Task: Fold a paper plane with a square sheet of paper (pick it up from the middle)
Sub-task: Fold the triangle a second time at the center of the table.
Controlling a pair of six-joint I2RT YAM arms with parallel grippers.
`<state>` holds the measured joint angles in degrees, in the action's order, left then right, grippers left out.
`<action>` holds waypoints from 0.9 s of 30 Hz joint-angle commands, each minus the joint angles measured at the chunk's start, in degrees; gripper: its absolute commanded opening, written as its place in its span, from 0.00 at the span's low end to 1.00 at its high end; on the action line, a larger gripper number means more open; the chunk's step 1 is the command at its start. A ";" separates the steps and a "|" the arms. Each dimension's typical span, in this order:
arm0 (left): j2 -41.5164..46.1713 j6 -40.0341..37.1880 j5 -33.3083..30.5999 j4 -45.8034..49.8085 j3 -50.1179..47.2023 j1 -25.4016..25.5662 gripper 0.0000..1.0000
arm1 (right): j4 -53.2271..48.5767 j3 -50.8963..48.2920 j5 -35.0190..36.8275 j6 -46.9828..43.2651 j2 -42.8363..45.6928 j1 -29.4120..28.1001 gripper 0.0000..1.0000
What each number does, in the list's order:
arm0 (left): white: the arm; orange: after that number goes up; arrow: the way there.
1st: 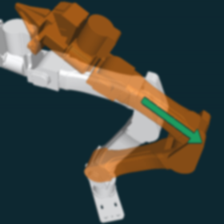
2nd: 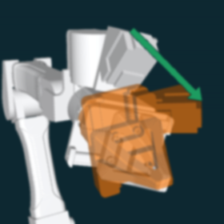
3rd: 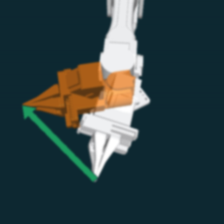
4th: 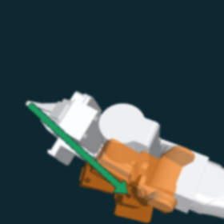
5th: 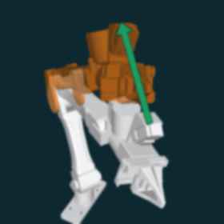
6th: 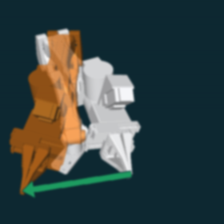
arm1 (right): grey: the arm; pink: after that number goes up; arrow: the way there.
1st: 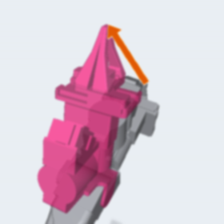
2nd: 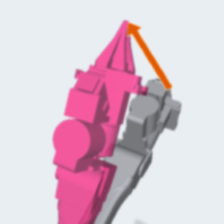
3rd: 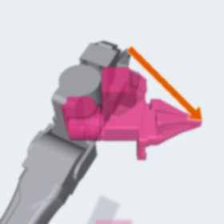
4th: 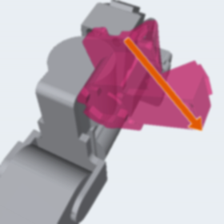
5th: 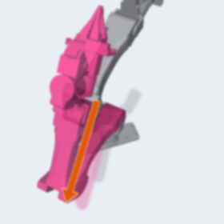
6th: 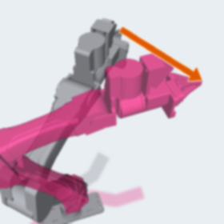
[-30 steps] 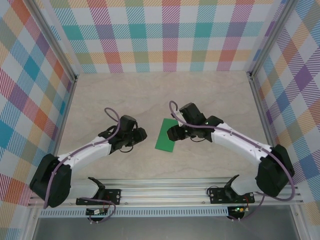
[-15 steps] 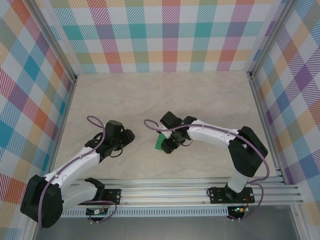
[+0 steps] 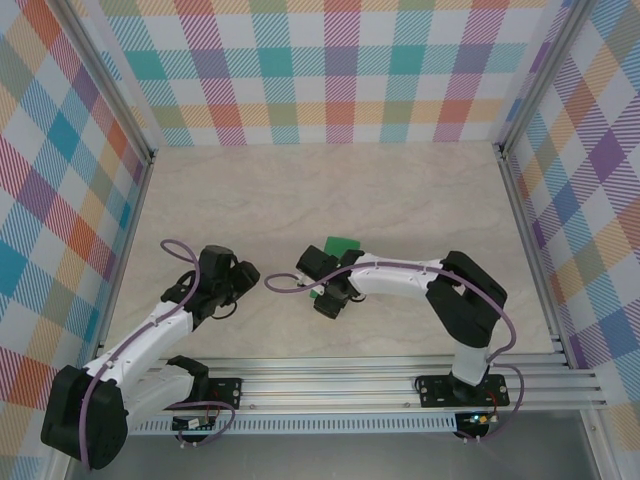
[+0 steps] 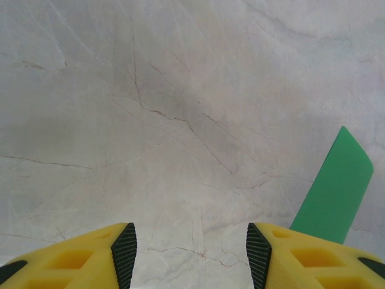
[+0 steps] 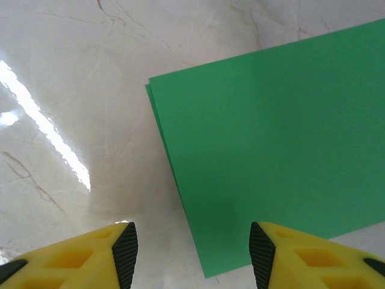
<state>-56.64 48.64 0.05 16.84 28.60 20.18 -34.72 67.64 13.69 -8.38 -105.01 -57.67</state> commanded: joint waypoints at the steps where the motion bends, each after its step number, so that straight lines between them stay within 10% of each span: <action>1: 0.69 0.35 1.26 0.37 -0.83 -1.02 0.54 | 0.90 1.88 1.63 -1.28 -2.11 -0.84 0.54; 27: 0.09 0.53 2.49 -0.41 -0.82 -1.53 0.55 | 6.53 -2.22 10.66 0.86 2.55 -1.42 0.40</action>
<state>-56.60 48.64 2.04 16.80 28.32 19.66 -29.30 66.30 22.83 -8.38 -103.79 -58.63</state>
